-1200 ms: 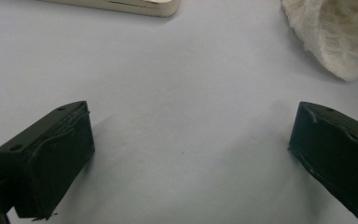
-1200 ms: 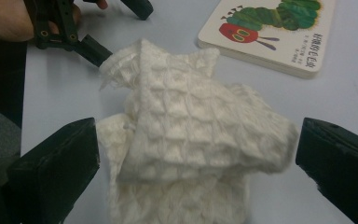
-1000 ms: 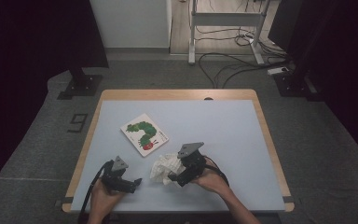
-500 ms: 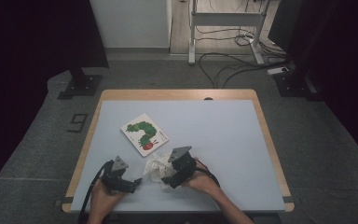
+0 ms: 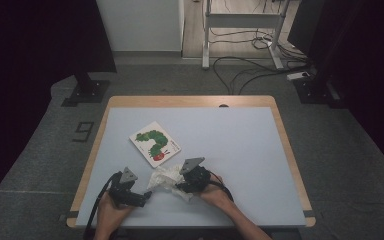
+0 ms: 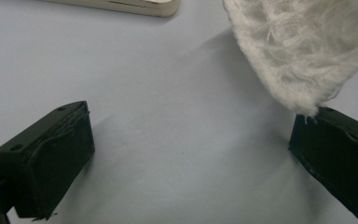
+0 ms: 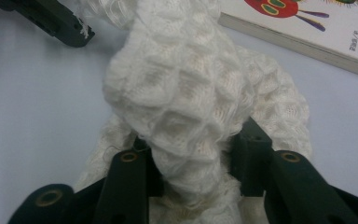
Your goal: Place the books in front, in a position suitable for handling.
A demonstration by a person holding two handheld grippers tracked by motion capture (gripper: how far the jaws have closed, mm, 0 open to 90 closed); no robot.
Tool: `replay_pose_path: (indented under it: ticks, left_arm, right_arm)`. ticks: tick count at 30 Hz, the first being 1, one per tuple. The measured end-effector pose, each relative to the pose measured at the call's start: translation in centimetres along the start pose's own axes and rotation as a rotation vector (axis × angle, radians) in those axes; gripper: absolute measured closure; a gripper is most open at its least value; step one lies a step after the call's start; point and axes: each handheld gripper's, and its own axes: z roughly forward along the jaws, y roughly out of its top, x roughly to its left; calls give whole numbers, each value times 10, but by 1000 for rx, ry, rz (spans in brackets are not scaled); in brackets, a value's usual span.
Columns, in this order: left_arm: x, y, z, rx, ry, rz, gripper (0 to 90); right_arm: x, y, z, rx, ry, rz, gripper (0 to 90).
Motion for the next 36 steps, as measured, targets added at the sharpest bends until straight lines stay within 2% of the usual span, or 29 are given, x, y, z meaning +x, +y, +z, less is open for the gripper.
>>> replay_pose_path:
  ticks: [5, 7, 11, 20, 29, 36]
  left_arm:
    - [0, 0, 0, 0, 0, 0, 0]
    - [0, 0, 0, -2, 0, -2, 0]
    - [0, 0, 0, -1, 0, -1, 0]
    - [0, 0, 0, -1, 0, -2, 0]
    - [0, 0, 0, 1, 0, 1, 0]
    - [0, 0, 0, 1, 0, 1, 0]
  right_arm:
    - [1, 1, -2, -2, 4, -4, 656]
    - [0, 1, -5, -10, 15, 10, 661]
    - [-6, 4, -17, -38, 43, 47, 661]
    - [-11, 14, -41, -72, 53, 53, 661]
    - [-13, 21, -60, -79, 28, 31, 659]
    - [-14, 18, -69, -86, 14, 27, 659]
